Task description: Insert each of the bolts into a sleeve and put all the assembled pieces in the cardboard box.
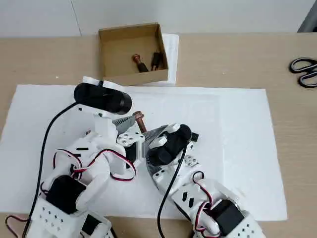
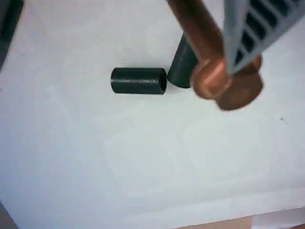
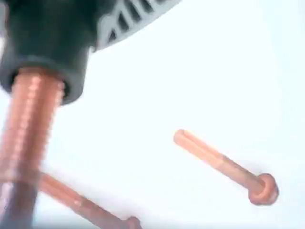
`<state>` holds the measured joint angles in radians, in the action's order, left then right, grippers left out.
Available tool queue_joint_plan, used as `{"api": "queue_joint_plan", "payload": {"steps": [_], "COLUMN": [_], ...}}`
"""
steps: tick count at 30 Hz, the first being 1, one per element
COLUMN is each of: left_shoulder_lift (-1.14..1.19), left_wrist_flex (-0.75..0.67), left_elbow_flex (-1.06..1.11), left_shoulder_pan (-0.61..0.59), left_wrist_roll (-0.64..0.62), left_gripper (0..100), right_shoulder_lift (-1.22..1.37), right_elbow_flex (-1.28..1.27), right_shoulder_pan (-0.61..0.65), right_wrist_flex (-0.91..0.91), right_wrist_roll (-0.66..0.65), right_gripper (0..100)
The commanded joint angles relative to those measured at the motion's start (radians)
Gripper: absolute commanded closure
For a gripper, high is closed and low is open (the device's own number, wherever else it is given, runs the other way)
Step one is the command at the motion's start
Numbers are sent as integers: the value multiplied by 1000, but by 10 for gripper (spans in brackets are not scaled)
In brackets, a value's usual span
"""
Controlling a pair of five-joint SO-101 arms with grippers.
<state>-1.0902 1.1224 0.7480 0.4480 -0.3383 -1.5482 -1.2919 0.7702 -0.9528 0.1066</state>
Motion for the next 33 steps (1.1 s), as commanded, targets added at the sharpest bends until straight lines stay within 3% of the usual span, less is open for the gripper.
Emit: {"api": "queue_joint_plan", "payload": {"steps": [1, 11, 16, 33], "left_shoulder_lift": [-2, -11, -11, -11], "left_wrist_flex": [-25, 14, 28, 21], "left_elbow_flex": [7, 77, 137, 71], "left_shoulder_pan": [-2, 198, 218, 216], "left_wrist_roll": [8, -107, -110, -20], "left_gripper": [716, 717, 719, 983], "right_shoulder_lift": [-8, -8, -10, -8], "right_elbow_flex": [8, 12, 34, 25], "right_shoulder_pan": [-7, -15, -54, -107], "right_wrist_flex": [30, 30, 96, 211], "right_wrist_roll": [-9, -11, -14, -72], "right_gripper": [995, 995, 995, 996]}}
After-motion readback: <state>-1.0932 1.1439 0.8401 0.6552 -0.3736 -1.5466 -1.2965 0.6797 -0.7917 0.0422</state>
